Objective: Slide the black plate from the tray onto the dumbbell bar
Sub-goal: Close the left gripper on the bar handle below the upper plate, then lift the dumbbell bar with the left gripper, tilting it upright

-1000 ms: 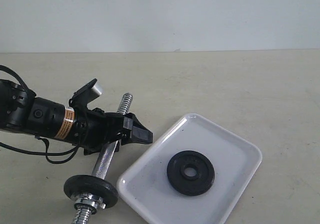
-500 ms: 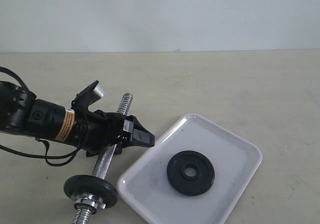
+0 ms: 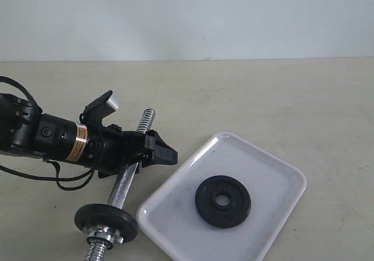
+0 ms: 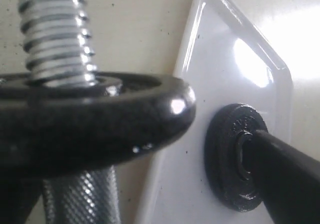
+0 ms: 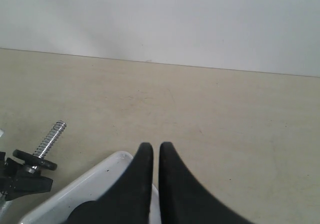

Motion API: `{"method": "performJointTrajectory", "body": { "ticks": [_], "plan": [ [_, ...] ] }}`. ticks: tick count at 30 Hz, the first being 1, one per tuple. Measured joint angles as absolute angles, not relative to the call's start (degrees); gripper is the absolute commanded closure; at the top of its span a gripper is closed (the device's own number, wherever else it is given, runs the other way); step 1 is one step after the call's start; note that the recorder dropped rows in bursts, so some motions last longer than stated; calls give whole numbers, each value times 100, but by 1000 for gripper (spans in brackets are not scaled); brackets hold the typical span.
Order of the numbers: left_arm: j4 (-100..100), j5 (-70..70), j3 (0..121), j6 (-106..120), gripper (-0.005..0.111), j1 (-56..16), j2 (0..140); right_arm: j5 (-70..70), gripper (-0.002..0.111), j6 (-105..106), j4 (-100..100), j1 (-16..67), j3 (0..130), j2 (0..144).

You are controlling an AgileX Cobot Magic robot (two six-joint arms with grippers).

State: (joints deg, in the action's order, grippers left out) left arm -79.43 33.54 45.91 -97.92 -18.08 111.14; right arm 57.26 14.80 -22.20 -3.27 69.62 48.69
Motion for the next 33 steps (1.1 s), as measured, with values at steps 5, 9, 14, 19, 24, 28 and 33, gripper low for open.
{"method": "performJointTrajectory", "body": {
  "ticks": [5, 9, 14, 19, 24, 28, 33],
  "plan": [
    [-7815, 3526, 4591, -9563, 38, -1808, 11305, 5747, 106, 1480, -2220, -327, 6962, 4869],
    [-7752, 3819, 4591, -9436, 52, -1808, 11448, 5747, 106, 1480, -2220, -327, 6962, 4869],
    [-7735, 3947, 4614, -9425, 85, -1808, 11637, 5819, 106, 1480, -2220, -327, 6962, 4869],
    [-7673, 3974, 4614, -9524, 102, -1822, 11682, 5903, 106, 1480, -2220, -327, 6962, 4869],
    [-7721, 3974, 4614, -9444, 102, -1822, 11682, 5952, 106, 1480, -2220, -327, 6962, 4869],
    [-7719, 4098, 4614, -9370, 102, -1822, 11693, 5952, 106, 1480, -2220, -327, 6962, 4869],
    [-8256, 4148, 4601, -9357, 102, -1698, 11576, 5977, 106, 1480, -2220, -327, 6962, 4869]
  ]
}}
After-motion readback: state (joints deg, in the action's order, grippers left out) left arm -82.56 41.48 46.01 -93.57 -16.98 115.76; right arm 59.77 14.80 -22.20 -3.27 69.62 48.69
